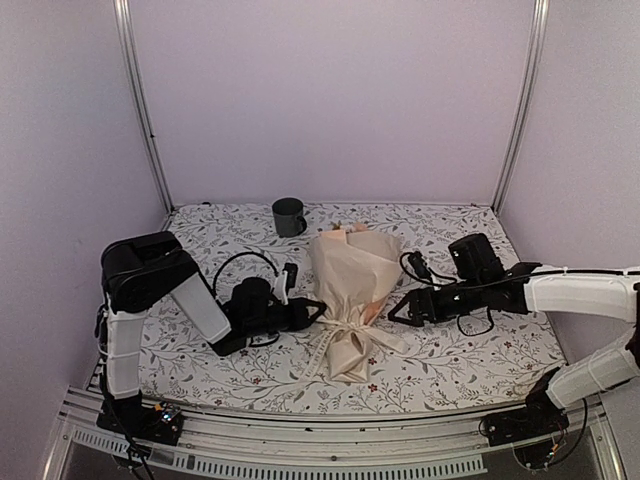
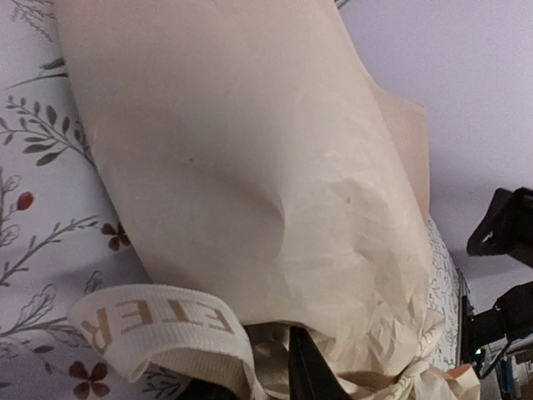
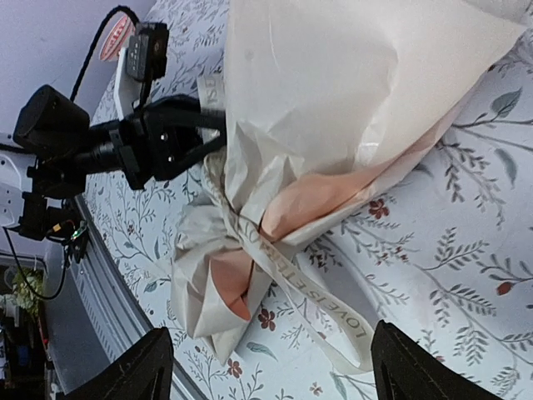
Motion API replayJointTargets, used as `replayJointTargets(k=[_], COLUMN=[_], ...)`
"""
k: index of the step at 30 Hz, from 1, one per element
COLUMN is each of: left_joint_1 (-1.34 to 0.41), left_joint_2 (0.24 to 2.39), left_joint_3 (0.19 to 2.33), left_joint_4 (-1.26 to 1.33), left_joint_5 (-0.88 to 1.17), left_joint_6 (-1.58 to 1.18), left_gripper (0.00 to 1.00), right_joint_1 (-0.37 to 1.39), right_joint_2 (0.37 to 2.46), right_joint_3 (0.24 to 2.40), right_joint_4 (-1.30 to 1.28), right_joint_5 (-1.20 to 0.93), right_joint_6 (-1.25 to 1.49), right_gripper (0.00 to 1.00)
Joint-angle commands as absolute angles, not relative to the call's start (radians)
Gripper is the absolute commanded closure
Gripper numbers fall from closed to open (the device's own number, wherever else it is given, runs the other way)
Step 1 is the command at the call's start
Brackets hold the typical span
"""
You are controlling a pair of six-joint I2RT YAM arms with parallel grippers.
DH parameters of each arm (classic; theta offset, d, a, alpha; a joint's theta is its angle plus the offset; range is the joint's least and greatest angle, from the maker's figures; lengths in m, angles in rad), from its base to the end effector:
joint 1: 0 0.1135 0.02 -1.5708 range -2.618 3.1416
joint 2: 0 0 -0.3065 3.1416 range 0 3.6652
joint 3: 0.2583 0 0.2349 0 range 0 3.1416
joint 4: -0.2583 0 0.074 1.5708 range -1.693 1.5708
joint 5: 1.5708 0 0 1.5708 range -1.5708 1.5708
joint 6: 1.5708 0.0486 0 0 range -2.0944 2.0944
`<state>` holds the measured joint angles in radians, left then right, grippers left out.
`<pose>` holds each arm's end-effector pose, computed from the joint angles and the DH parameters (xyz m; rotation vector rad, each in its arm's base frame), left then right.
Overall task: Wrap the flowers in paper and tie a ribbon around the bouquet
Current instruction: Tie the half-tied ribbon around the folded bouquet, then reset both arms
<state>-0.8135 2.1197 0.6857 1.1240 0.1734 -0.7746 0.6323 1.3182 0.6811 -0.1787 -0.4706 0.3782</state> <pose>0.2593 -0.2866 0.1210 0.1718 2.0699 -1.2051 0.1822 0.1608 0.2380 -0.5558 2.4645 1.0103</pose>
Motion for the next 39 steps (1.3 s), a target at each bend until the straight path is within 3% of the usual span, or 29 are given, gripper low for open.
replayJointTargets(k=[1,4,5,7,8,12,15,25,31,36,39], left_joint_1=[-0.891,-0.903,-0.895,-0.867,-0.860,-0.855,-0.850,-0.661,-0.596,-0.521,-0.470], left_joint_2=[2.154,2.089,2.044,1.913,1.860,1.709,1.592,1.404,1.181,1.026,0.948], left_joint_3=[0.809,0.836,0.806,0.728,0.711,0.778,0.784,0.678,0.512,0.344,0.298], left_joint_4=[0.819,0.715,0.686,0.599,0.541,0.137,0.037,0.079,0.260,0.486,0.490], left_joint_5=[0.249,0.218,0.165,0.033,-0.018,-0.232,-0.343,-0.364,-0.640,-0.614,-0.623], left_joint_6=[-0.650,-0.603,-0.608,-0.611,-0.601,-0.581,-0.606,-0.430,-0.236,-0.078,-0.061], left_gripper=[0.75,0.55,0.44,0.06,0.02,0.01,0.01,0.01,0.01,0.01,0.01], right_joint_1=[0.539,0.449,0.430,0.405,0.395,0.343,0.264,-0.156,-0.168,-0.171,-0.171], right_joint_2=[1.253,1.224,1.214,1.199,1.194,1.211,1.217,1.163,1.204,1.228,1.236], right_joint_3=[0.725,0.718,0.716,0.712,0.710,0.723,0.733,0.632,0.554,0.518,0.516], right_joint_4=[-0.306,-0.311,-0.312,-0.316,-0.316,-0.314,-0.295,0.017,0.212,0.301,0.313], right_joint_5=[-0.335,-0.352,-0.361,-0.377,-0.381,-0.389,-0.363,-0.367,-0.337,-0.325,-0.315], right_joint_6=[0.390,0.406,0.407,0.403,0.399,0.394,0.400,0.406,0.415,0.412,0.410], right_gripper=[0.15,0.13,0.13,0.11,0.10,0.07,0.06,0.06,0.05,0.05,0.06])
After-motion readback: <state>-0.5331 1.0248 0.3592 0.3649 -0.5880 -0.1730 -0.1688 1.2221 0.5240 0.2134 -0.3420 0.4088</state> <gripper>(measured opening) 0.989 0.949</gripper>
